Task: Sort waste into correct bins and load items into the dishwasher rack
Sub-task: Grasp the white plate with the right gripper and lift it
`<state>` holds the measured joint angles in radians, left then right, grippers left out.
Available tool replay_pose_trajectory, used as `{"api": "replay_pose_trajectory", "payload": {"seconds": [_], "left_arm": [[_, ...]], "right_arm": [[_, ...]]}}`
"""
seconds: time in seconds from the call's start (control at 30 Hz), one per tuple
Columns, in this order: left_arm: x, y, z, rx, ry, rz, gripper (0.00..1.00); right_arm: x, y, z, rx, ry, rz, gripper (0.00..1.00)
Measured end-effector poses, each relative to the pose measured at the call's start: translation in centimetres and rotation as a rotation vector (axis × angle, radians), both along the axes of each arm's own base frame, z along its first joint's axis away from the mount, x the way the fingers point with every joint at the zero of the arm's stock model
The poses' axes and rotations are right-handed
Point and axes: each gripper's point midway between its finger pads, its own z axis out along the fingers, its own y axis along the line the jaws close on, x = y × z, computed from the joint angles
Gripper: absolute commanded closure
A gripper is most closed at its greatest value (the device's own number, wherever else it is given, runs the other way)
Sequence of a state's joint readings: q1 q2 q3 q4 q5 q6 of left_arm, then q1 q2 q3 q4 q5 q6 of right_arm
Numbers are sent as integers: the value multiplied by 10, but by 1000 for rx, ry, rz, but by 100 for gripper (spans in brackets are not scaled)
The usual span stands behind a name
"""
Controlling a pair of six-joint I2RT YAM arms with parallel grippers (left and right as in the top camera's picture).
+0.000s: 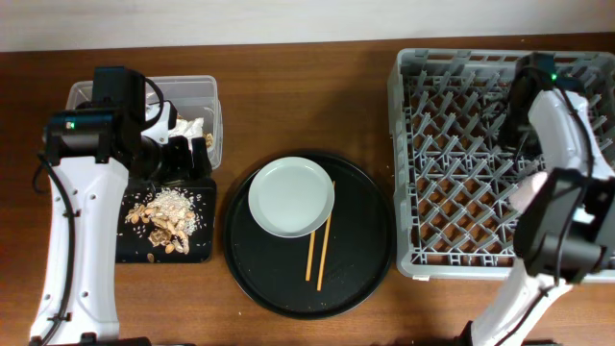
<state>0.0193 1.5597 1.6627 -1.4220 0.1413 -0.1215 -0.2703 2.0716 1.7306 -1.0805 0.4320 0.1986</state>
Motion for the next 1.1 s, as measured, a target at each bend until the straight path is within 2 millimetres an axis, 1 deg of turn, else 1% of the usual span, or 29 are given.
{"api": "replay_pose_trajectory", "payload": {"seconds": [0.03,0.07,0.1,0.13,0.17,0.2,0.23,0.27,0.3,0.33,0.37,0.4,0.47,0.5,0.53,0.57,0.6,0.63,0.7,0.73,0.8,0.83,0.87,0.93,0.97,1.03,1.1], "left_arm": [[0,0,0,0,1,0,1],[0,0,0,0,2,0,1],[-1,0,0,0,3,0,1],[-1,0,0,0,4,0,1],[-1,0,0,0,4,0,1],[-1,0,0,0,4,0,1],[-1,0,0,0,3,0,1],[-1,0,0,0,4,0,1],[-1,0,0,0,3,0,1],[-1,0,0,0,3,0,1],[-1,0,0,0,3,0,1],[-1,0,0,1,3,0,1],[-1,1,0,6,2,2,1],[-1,3,-1,14,4,4,1],[0,5,-1,30,3,8,1],[0,8,-1,47,3,12,1],[0,12,-1,64,5,28,1],[-1,17,-2,74,6,50,1],[-1,28,-2,84,9,94,1],[-1,32,-2,88,11,114,1],[-1,35,-2,92,12,126,1],[-1,35,-2,92,12,129,1],[-1,35,-2,91,12,132,1],[-1,35,-2,91,12,132,1],[-1,35,-2,91,12,132,1],[-1,35,-2,91,12,132,1],[-1,35,-2,91,13,132,1]], "right_arm": [[0,6,20,26,-49,5,30],[4,15,46,60,-131,19,28],[9,27,80,109,-246,45,28],[12,38,102,154,-321,77,21],[15,63,133,261,-426,147,16],[12,85,146,357,-461,200,14],[6,114,151,489,-463,258,13],[0,136,146,572,-425,293,13],[-2,166,137,651,-384,348,13],[-5,212,124,720,-324,443,13],[-10,237,117,754,-284,492,13],[-15,266,108,771,-249,560,13],[-25,307,91,793,-194,650,14],[-30,324,80,802,-173,681,15],[-36,349,60,815,-137,714,16],[-47,368,36,823,-80,716,18],[-55,379,16,809,-46,708,21],[-57,386,3,789,-41,703,26],[-63,398,-19,760,-17,695,38],[-71,404,-33,739,21,682,41],[-81,409,-55,692,71,650,59],[-83,411,-64,678,89,635,64],[-86,411,-74,663,109,609,77],[-86,410,-81,654,116,575,94],[-84,410,-81,654,106,562,96],[-79,414,-79,667,85,557,96],[-79,412,-78,666,90,550,96]]}}
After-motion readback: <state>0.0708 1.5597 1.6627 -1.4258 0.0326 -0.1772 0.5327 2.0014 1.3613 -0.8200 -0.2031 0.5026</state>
